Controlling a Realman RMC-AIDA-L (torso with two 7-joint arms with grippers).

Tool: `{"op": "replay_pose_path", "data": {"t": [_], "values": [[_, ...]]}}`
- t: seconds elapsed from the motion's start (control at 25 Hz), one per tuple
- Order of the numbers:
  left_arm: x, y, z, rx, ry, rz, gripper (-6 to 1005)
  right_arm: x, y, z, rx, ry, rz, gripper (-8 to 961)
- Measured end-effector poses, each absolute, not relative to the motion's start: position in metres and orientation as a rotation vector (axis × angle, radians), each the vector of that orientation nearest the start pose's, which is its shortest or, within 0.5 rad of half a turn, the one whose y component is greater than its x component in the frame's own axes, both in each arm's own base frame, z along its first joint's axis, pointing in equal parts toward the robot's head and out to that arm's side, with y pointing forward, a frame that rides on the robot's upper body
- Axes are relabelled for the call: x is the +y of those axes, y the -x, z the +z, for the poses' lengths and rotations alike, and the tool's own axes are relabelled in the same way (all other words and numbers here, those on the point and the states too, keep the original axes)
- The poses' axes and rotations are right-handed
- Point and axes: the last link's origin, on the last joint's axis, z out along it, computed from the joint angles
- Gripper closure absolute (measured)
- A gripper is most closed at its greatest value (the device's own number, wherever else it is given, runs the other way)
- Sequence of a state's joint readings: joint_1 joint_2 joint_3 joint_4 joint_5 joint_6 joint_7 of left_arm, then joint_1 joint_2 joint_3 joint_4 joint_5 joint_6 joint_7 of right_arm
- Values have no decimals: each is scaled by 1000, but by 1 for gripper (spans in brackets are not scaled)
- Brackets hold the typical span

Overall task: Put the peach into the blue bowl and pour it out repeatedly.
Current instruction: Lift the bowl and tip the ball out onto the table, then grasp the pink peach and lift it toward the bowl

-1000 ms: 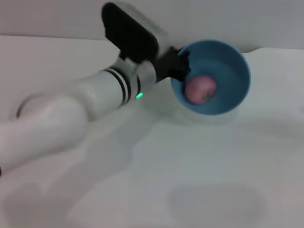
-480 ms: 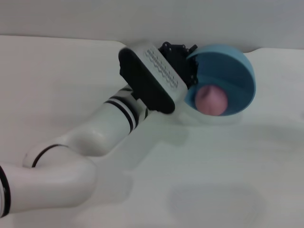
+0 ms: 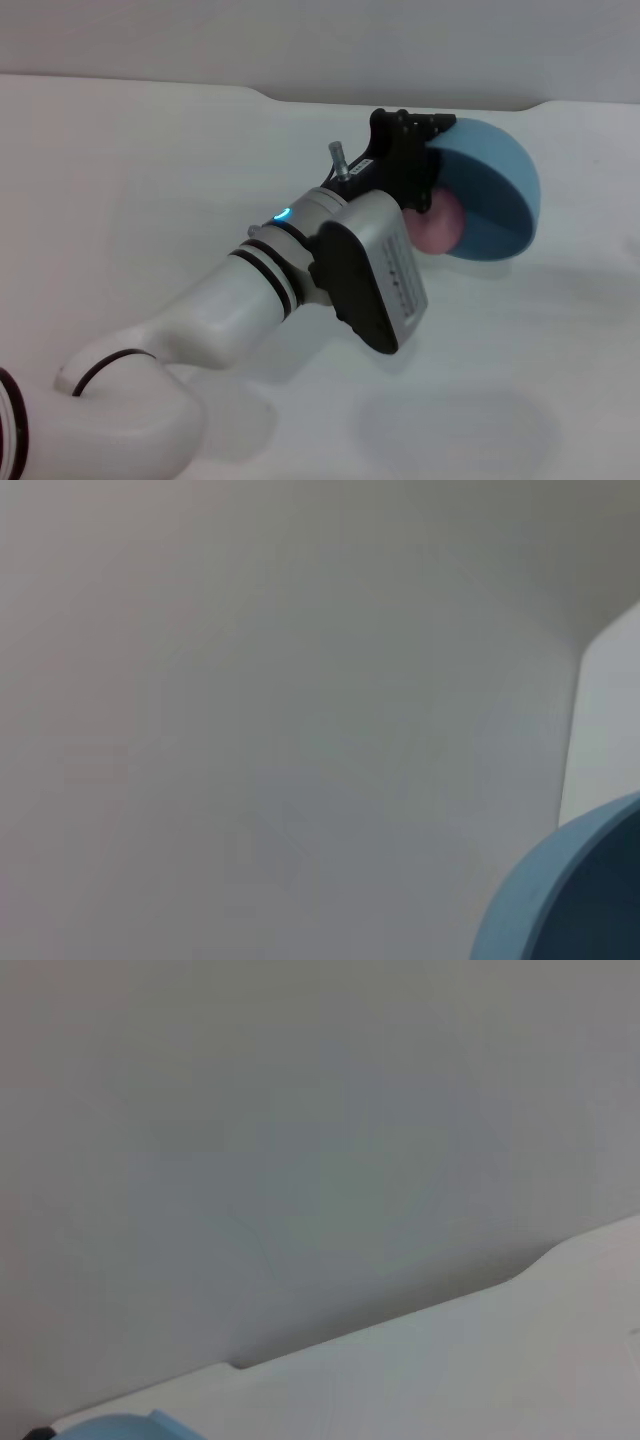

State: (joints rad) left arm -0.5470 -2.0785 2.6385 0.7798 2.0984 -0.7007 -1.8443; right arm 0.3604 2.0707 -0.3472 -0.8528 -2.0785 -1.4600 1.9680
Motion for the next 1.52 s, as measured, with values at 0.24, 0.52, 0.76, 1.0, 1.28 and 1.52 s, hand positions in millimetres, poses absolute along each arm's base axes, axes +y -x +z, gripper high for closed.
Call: {"op": "replay_pose_path", "data": {"t": [0.24,0.52,0.76,1.0,1.28,1.52], "values": [[326,158,-141,784,1940,-99,1000,304,-349,80,1434,2021,764,487],[329,163,-130,832,1841,-74,999,303,-351,74,1454,2036,726,486],[334,164,-122,733,1811,-86,1000,305,-350,74,1449,2041,724,486],[355,158,-104,315,1818,-228,999,309,-341,65,1398,2132,683,486],[386,170,-77,-285,1819,-403,1000,335,-304,30,1200,2412,562,486],[420,201,-42,-862,1978,-504,999,361,-272,-3,1060,2573,399,486]]}}
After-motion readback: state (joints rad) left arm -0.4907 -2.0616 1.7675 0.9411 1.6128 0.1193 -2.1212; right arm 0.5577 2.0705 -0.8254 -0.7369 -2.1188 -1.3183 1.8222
